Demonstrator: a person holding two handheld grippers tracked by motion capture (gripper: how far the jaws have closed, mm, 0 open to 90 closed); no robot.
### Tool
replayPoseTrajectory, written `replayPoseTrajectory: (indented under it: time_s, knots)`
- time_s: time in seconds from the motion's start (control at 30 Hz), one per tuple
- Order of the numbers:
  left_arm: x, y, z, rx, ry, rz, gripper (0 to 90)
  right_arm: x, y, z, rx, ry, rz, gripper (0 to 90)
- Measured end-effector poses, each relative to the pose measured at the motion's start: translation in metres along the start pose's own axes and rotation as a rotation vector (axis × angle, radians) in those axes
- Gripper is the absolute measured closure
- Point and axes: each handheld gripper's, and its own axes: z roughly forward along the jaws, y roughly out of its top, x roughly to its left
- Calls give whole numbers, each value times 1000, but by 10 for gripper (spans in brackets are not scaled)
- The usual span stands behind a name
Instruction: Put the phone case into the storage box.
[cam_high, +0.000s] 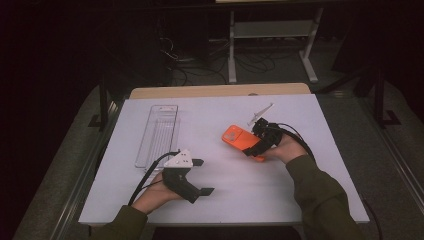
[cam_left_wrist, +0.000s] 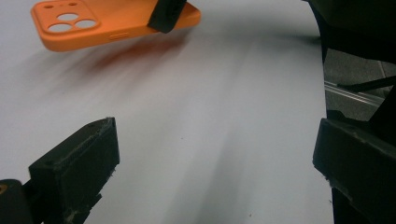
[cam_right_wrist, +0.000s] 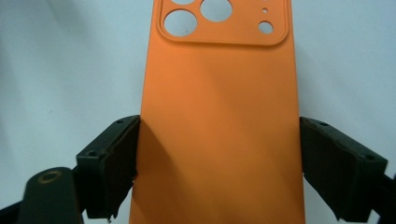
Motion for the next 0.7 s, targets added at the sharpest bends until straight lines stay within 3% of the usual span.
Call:
replayPoseTrajectory:
  time_s: [0.33,0.57,0.7]
  knots:
    - [0,-1,2,-5,2,0,0,10,-18,-20,-18,14,-25,151]
    - [2,-1,2,11,8,17,1,17,-33,-24,-20,25,-45,151]
    - [3,0,1,7,15,6,1,20,-39,-25,-20,34,-58,151]
